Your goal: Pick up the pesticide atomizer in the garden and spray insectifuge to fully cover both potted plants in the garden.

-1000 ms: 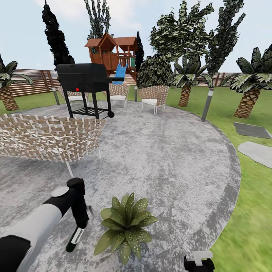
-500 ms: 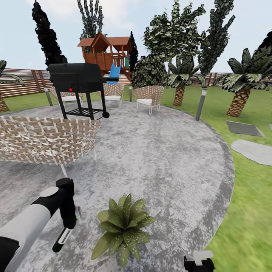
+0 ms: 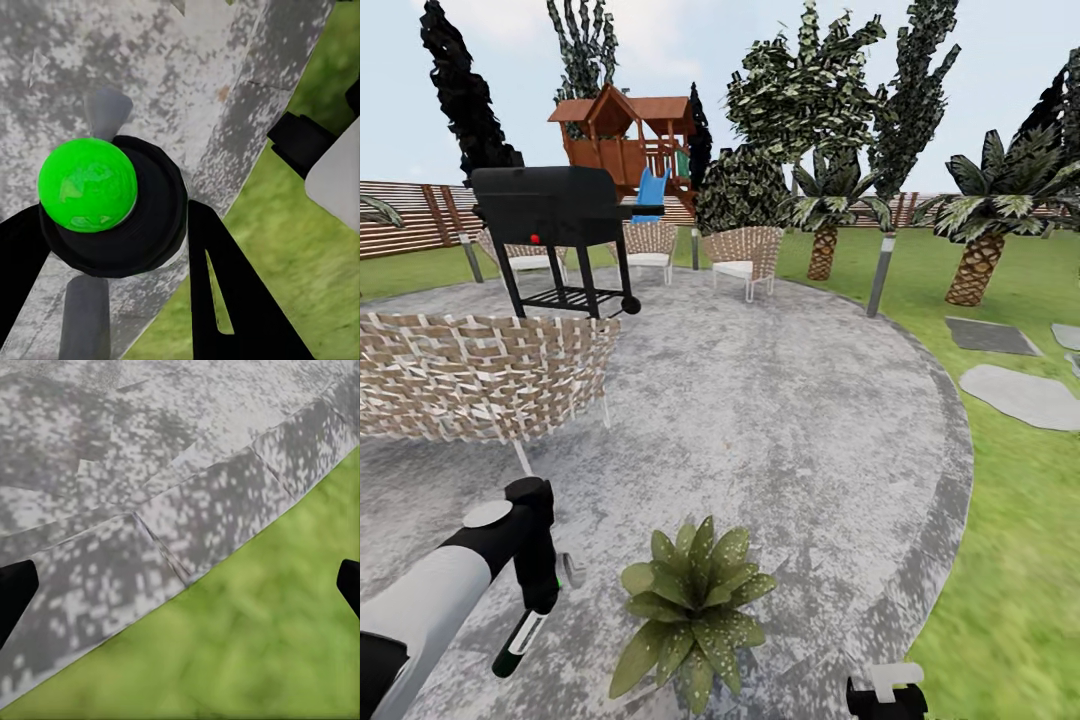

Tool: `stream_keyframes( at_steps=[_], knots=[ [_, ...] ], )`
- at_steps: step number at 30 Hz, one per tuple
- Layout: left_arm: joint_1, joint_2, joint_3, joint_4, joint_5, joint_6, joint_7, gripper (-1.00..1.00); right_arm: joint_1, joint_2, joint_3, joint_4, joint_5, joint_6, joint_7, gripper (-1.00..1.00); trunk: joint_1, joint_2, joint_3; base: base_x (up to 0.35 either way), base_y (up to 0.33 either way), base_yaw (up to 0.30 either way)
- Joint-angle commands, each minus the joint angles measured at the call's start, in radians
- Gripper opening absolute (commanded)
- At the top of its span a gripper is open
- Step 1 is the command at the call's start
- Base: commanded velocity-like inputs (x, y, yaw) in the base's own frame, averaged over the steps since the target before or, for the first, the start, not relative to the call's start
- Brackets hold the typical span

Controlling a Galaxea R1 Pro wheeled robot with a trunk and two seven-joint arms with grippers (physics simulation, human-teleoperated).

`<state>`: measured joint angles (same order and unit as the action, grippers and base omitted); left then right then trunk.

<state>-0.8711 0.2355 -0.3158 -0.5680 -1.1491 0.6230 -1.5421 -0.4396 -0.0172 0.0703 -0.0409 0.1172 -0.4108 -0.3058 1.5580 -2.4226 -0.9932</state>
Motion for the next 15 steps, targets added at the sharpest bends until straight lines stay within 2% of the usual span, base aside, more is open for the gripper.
stream_keyframes(
  at_steps=[1, 4, 6, 10, 15],
  knots=[
    [0.000, -0.004, -0.005, -0.001, 0.000, 0.011, 0.001, -1.00, -0.001, 0.000, 0.006, 0.001, 0.009, 0.002, -0.010, 1.00, 0.000, 0.000, -0.001, 0.000, 0.000, -0.016],
    [0.000, -0.011, -0.003, -0.002, 0.001, 0.011, 0.014, -1.00, -0.001, 0.000, 0.006, 0.001, 0.009, 0.002, -0.010, 1.00, 0.000, 0.000, -0.001, 0.000, 0.000, -0.007],
    [0.000, -0.012, 0.001, -0.001, 0.002, 0.012, 0.063, -1.00, -0.001, 0.000, 0.006, 0.001, 0.009, 0.002, -0.010, 1.00, 0.000, 0.000, -0.001, -0.064, 0.090, -0.001],
    [0.000, -0.013, 0.003, 0.017, 0.005, 0.012, 0.091, -1.00, -0.001, -0.001, 0.006, 0.001, 0.009, 0.001, -0.010, 1.00, 0.000, 0.000, -0.001, -0.129, 0.234, 0.000],
    [0.010, -0.029, 0.003, 0.031, 0.008, 0.012, 0.096, -1.00, -0.001, -0.001, 0.006, 0.002, 0.009, 0.001, -0.010, 1.00, 0.000, 0.000, -0.001, -0.020, 0.242, 0.000]
  ],
)
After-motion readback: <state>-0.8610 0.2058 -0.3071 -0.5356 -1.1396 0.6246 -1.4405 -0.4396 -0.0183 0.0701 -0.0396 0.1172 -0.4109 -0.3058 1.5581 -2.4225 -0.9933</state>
